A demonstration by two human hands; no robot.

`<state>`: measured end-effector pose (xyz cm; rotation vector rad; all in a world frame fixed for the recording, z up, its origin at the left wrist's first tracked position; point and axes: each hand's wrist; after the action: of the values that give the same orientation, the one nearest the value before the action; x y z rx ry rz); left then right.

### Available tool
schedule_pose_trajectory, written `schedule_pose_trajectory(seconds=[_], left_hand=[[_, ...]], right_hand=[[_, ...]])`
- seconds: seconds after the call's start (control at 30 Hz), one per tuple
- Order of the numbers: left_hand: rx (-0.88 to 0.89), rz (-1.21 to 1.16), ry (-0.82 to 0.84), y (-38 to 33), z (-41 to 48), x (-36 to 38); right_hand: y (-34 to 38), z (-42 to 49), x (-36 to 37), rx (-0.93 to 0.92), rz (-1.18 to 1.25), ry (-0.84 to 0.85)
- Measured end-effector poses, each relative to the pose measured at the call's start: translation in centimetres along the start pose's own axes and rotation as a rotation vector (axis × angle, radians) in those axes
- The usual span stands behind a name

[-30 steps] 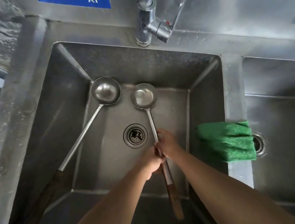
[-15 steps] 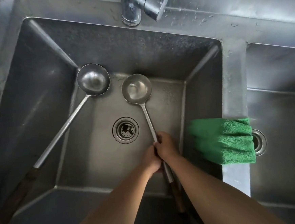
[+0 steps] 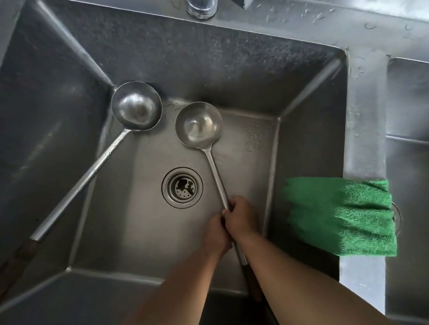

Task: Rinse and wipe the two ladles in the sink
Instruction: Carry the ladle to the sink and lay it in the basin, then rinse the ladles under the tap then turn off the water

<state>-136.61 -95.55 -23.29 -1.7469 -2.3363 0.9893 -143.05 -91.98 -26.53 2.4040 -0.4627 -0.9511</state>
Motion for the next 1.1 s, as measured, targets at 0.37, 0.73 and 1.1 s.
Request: schedule_pose_trajectory(seconds=[0.37,0.73,1.1], left_hand=[[-0.035,0.245,0.040,-0.2,0.1,-3.3],[0.285,0.643,-0.207,-9.6,-11.6,-15.6],[0.684,0.846,-0.472,-14.0,-24.7,-26.7]], right_hand=[[1.5,-2.2,-2.3,0.013,-0.080,0.066],[13.6,-11.7,-11.4,-0.258,-0.227,0.180],[23.9,-26.9,-19.4,-0.479,-0.165,-0.125]])
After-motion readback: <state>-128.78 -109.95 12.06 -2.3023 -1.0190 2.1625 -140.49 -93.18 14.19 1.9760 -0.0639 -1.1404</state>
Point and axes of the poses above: each hand's wrist, its own z-axis towards the middle knuckle, its own x-axis out of the palm, y = z × x, and after that the axes turned 12 degrees about z, right-handed
